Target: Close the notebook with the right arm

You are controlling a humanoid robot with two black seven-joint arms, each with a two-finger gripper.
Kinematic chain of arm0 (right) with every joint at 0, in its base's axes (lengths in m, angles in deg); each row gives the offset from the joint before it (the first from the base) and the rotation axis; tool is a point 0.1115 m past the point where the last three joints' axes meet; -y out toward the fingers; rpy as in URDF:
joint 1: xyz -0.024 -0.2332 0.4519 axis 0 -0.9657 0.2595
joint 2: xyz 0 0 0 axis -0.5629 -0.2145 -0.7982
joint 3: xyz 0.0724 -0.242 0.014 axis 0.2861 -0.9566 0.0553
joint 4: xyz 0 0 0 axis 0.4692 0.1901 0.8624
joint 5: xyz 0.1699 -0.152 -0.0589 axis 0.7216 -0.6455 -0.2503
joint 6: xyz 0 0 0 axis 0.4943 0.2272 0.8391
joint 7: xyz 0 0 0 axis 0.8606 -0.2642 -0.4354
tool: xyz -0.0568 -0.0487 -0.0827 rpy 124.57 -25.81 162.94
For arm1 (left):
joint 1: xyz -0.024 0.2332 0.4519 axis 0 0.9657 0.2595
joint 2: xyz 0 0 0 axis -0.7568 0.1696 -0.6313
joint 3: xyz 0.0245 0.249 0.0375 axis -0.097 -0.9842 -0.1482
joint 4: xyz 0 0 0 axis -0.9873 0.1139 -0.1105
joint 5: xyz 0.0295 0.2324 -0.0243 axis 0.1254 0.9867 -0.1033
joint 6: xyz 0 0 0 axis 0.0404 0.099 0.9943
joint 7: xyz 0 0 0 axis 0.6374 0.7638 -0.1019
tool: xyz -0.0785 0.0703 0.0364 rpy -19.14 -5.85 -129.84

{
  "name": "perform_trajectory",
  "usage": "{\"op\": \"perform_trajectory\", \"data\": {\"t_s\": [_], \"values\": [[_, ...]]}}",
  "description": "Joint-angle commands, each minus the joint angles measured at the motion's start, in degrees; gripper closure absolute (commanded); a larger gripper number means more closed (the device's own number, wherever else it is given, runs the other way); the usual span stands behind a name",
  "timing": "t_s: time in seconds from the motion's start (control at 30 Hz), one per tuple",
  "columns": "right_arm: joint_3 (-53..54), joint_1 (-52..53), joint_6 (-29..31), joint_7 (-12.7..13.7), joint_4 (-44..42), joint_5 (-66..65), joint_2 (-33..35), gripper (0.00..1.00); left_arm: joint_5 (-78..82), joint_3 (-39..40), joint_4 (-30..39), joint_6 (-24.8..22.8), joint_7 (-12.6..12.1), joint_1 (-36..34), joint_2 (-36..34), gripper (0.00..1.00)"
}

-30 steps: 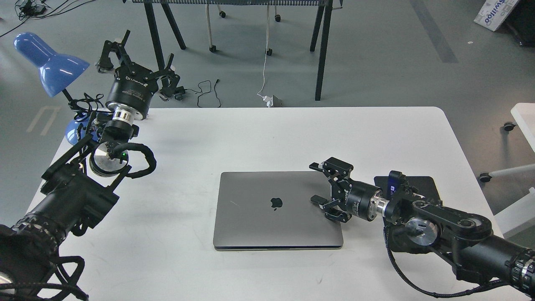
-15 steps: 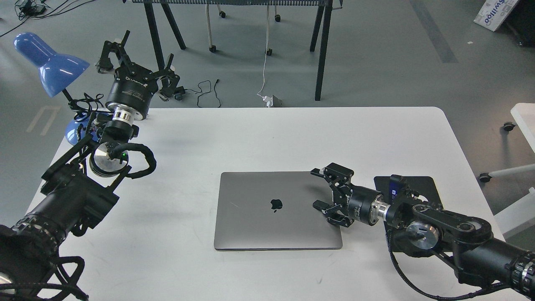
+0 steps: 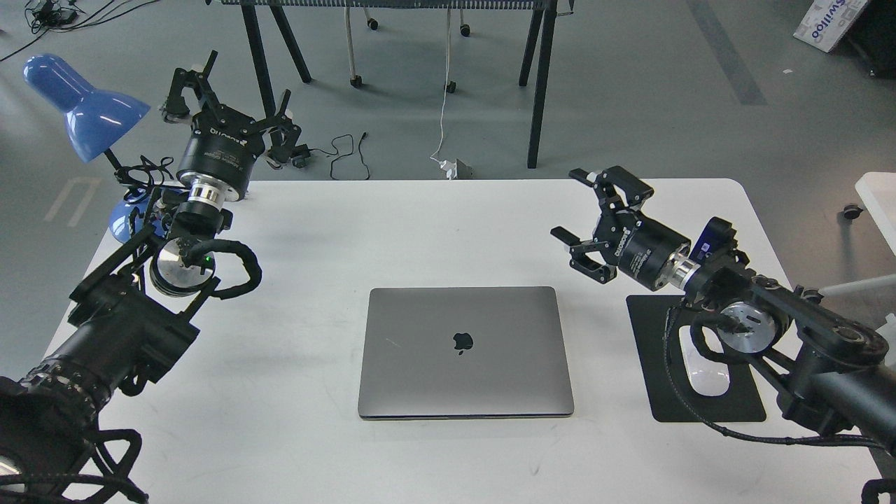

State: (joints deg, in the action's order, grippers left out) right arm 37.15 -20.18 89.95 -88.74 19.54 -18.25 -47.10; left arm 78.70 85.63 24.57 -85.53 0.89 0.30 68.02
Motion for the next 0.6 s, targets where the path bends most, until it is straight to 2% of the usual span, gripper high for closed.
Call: {"op": "perform_trajectory", "data": {"t_s": [0.0,0.17,0.23,0.33,0.57], "values": [[9.42,0.39,0.55,-0.67,-1.12,0.13,-0.06,0.0,0.0,0.0,0.0,0.0,0.0,0.0,0.0,0.0],[19.73,0.74,-0.06,0.12,-6.73,4.68,-2.77,0.0,0.0,0.0,0.0,0.0,0.0,0.0,0.0,0.0],[19.91,1.62,-0.42,0.64,-10.6,11.69,-4.19,0.0,0.0,0.0,0.0,0.0,0.0,0.0,0.09,0.0],[19.74,3.9,-0.33,3.54,-14.65,19.18,-4.63,0.0,0.0,0.0,0.0,0.0,0.0,0.0,0.09,0.0],[19.56,4.35,0.46,3.72,-17.56,21.66,-4.98,0.0,0.0,0.0,0.0,0.0,0.0,0.0,0.09,0.0]]}}
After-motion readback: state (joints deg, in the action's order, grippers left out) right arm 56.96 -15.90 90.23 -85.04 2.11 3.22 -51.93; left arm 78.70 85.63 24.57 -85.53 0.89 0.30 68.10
